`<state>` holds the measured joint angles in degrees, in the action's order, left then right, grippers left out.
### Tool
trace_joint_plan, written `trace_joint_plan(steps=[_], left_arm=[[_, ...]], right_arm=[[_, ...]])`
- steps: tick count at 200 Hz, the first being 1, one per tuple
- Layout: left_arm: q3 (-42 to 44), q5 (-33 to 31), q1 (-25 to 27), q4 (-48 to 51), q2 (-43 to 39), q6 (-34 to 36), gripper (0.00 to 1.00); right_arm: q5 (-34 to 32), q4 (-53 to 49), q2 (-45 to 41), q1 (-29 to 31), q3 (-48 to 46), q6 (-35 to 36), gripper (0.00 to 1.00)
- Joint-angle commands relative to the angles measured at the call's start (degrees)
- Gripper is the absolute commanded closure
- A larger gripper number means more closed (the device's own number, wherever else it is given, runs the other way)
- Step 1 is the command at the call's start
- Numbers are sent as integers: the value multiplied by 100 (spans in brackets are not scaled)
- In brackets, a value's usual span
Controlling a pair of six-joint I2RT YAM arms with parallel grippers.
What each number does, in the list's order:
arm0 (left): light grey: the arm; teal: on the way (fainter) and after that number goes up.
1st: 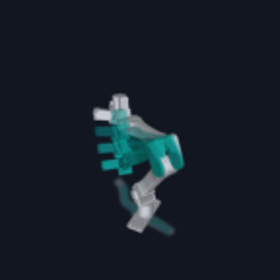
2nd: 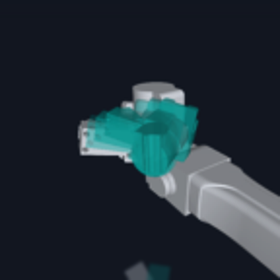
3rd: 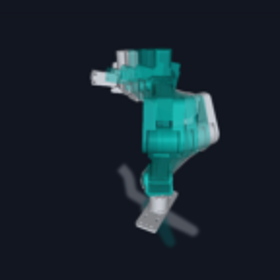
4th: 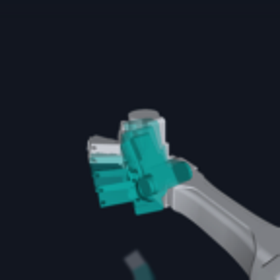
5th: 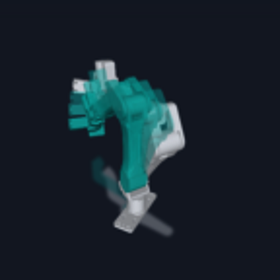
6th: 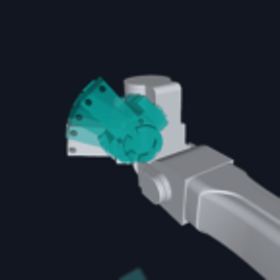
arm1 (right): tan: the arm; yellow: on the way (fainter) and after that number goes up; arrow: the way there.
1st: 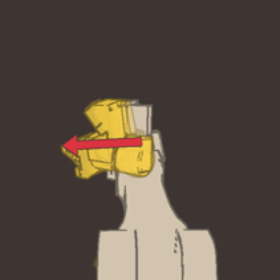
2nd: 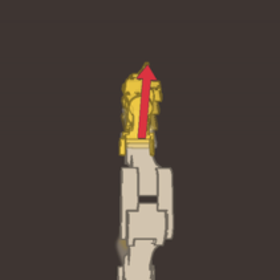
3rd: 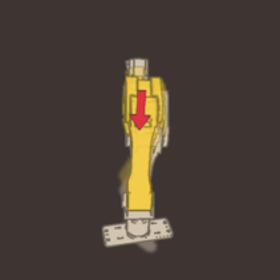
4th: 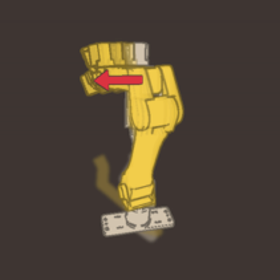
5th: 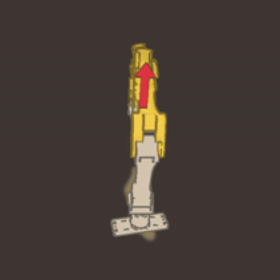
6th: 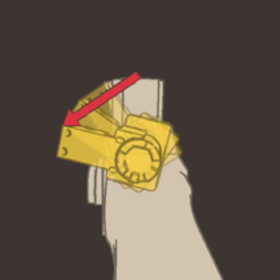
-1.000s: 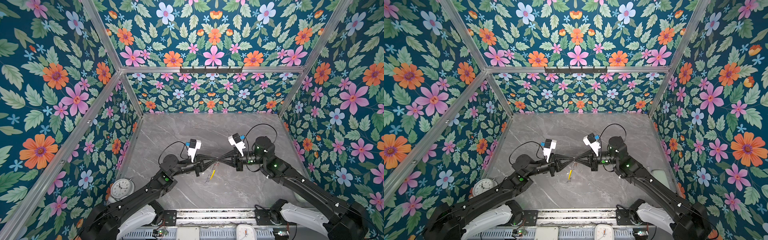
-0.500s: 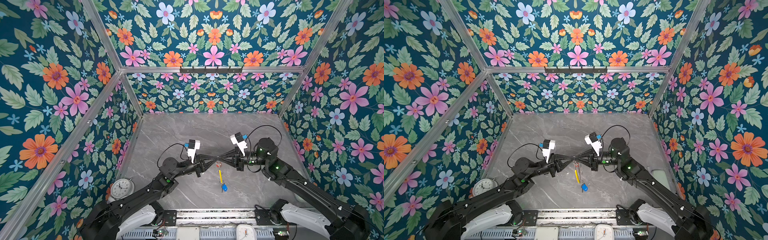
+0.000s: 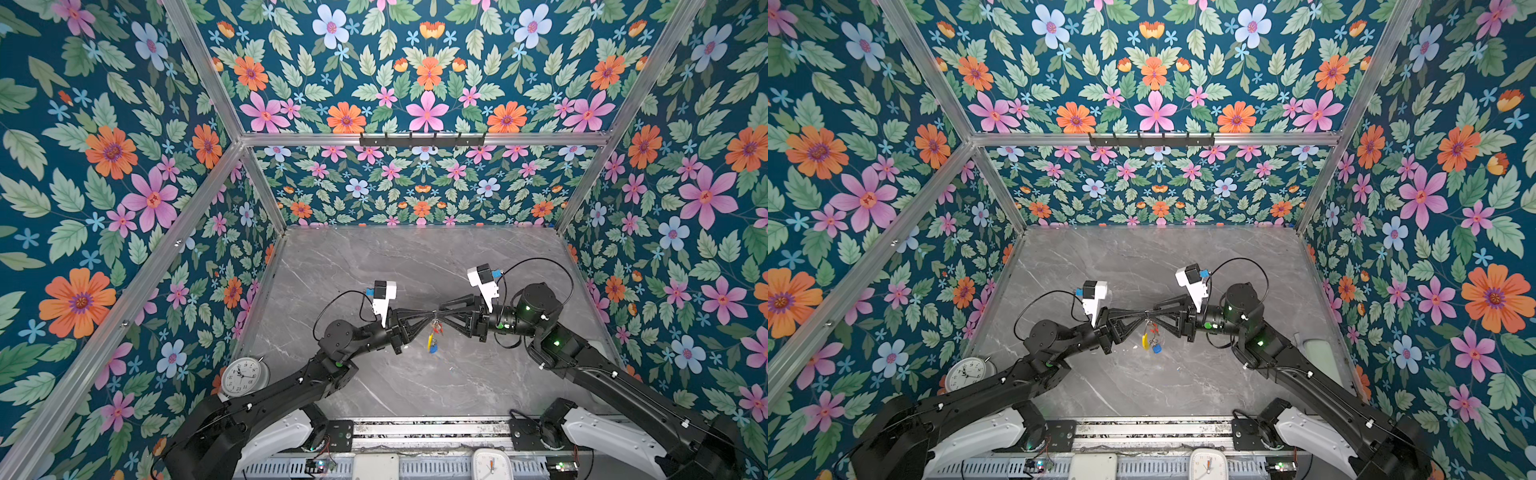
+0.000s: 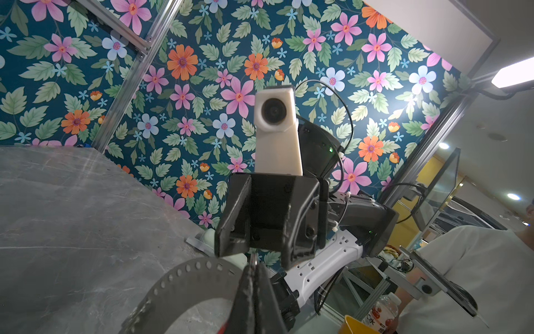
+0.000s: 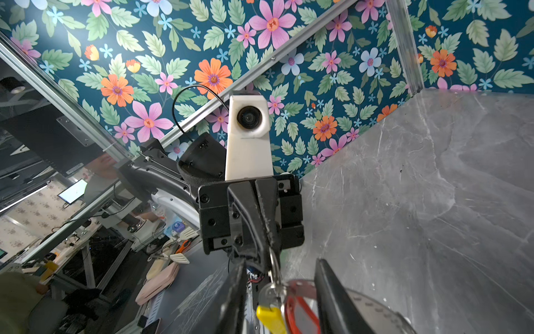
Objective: Remove the keys from the keyring
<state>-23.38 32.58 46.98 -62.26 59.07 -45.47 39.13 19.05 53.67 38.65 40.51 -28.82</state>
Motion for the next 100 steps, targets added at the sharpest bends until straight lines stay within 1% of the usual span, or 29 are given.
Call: trace_joint_plan(steps=[1, 13, 33, 70, 89, 100], left_arm=[[41, -252, 17, -722, -50, -101, 100], [53, -357, 28, -717, -110, -86, 100], [106, -507, 68, -711, -200, -89, 100], [241, -843, 142, -658, -358, -49, 100], [290, -1006, 197, -583, -463, -19, 100], [306, -1117, 243, -526, -524, 34, 100]], right_arm=[[-778, 485, -218, 169, -83, -114, 56], [-993, 567, -330, 276, -111, -107, 56], [-1137, 790, -452, 395, -219, -164, 55], [-1396, 1040, -588, 422, -464, -314, 55], [-1363, 1076, -573, 423, -481, -333, 63], [-1296, 1122, -522, 416, -478, -335, 65]])
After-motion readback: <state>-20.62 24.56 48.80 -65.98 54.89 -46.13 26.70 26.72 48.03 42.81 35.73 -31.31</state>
